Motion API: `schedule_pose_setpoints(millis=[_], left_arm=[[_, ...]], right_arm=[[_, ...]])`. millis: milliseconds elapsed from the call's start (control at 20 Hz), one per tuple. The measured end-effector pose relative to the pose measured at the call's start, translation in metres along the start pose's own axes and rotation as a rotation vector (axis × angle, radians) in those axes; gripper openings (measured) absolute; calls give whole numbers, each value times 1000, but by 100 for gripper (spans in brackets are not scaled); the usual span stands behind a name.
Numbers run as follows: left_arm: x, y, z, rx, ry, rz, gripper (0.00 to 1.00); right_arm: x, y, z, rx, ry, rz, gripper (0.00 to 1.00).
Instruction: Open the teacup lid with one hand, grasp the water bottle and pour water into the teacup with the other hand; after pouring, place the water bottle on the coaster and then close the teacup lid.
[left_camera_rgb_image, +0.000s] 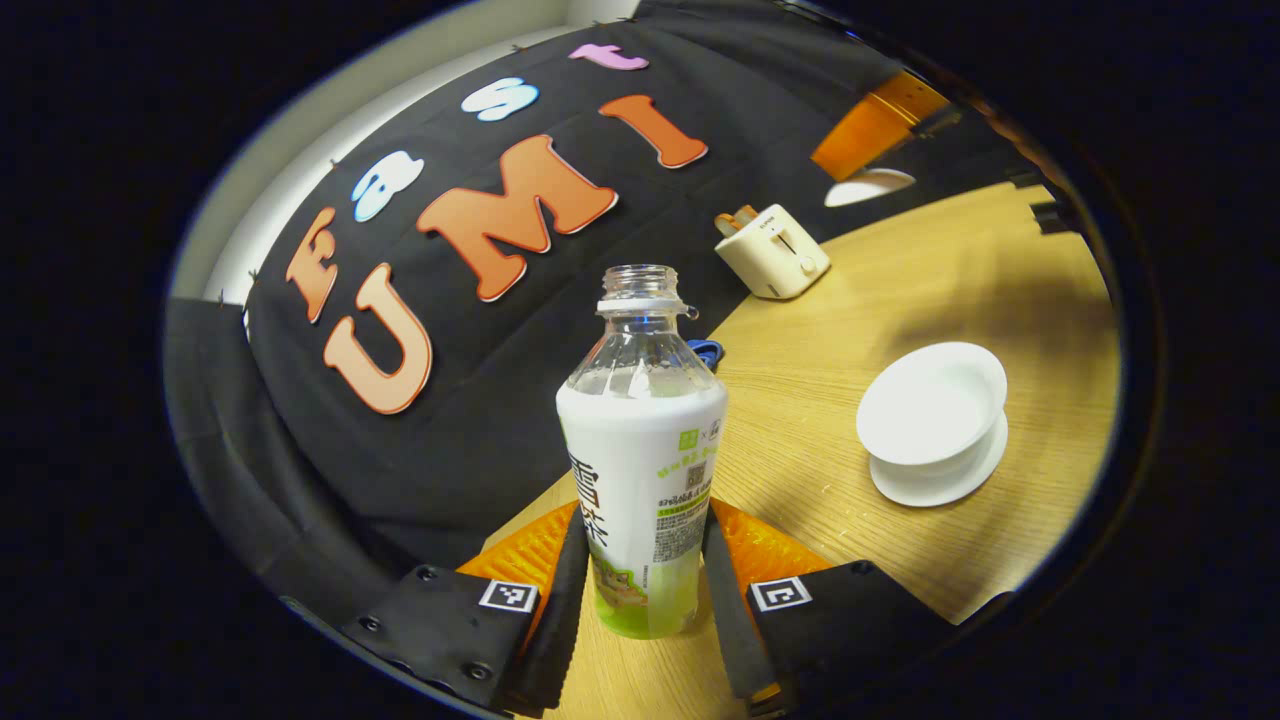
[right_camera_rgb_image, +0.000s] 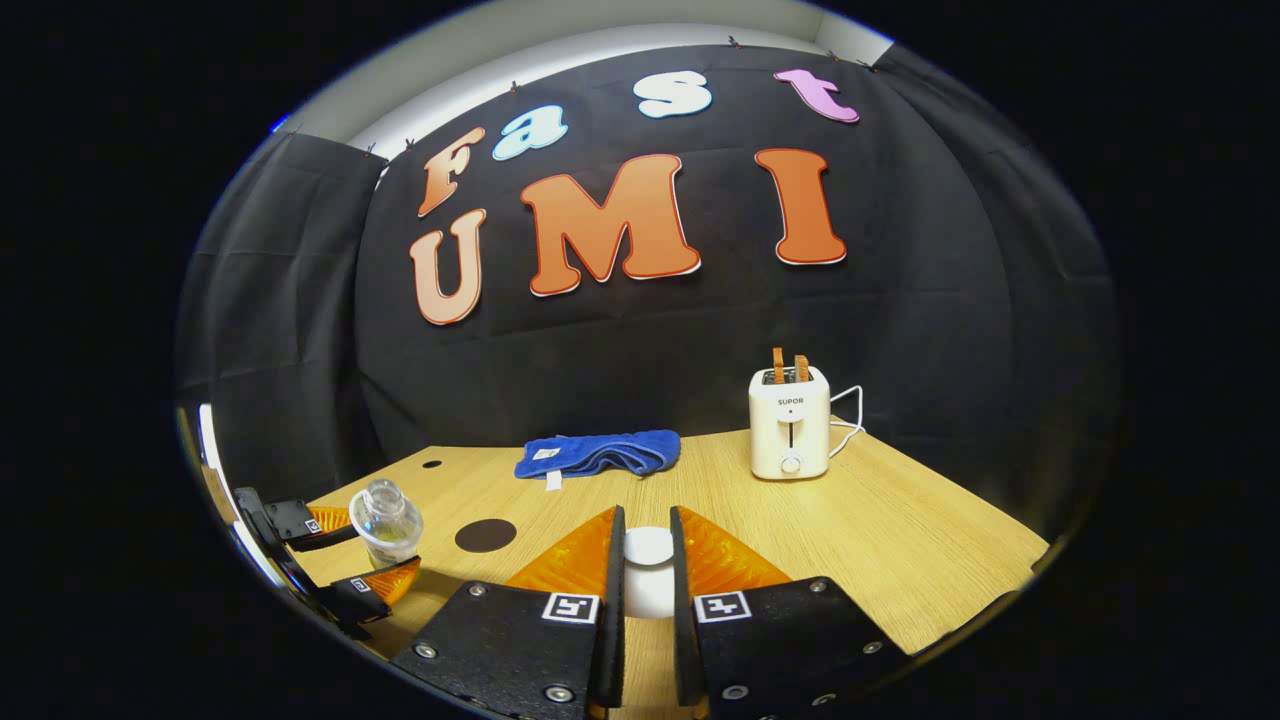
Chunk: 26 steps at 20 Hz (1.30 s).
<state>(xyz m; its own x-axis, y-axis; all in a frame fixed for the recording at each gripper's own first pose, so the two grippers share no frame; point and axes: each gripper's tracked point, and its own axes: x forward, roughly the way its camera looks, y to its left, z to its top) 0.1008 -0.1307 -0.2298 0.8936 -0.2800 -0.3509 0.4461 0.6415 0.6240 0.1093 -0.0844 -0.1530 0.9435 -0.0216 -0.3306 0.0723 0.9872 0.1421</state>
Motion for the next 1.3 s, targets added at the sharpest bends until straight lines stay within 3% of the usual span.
schedule_pose_setpoints(millis=[200, 350, 550, 600, 700, 800, 1050, 1100, 1300], left_arm=[[-4, -10, 6, 194, -13, -17, 60], [-1, -16, 9, 343, -10, -37, 63], [0, -8, 6, 471, 3, -29, 63], [1, -6, 5, 509, 2, -35, 59], [2, 0, 1, 585, 9, -36, 63], [7, 2, -1, 640, 9, -36, 60], [6, 7, 0, 747, 9, -17, 66], [5, 7, 1, 767, 7, -14, 60], [2, 9, 5, 832, -4, -7, 63]], right_arm=[[-1, -10, -3, -11, -1, -15, 20], [1, -13, -5, 20, 6, -12, 20], [2, -20, -15, 16, 21, -30, 20], [3, -20, -17, 15, 24, -28, 20], [5, -18, -25, 21, 43, -22, 20], [5, -19, -33, 19, 55, -25, 20], [3, -19, -35, -2, 58, -24, 20], [3, -19, -35, -4, 55, -23, 20], [2, -21, -38, -9, 58, -25, 20]])
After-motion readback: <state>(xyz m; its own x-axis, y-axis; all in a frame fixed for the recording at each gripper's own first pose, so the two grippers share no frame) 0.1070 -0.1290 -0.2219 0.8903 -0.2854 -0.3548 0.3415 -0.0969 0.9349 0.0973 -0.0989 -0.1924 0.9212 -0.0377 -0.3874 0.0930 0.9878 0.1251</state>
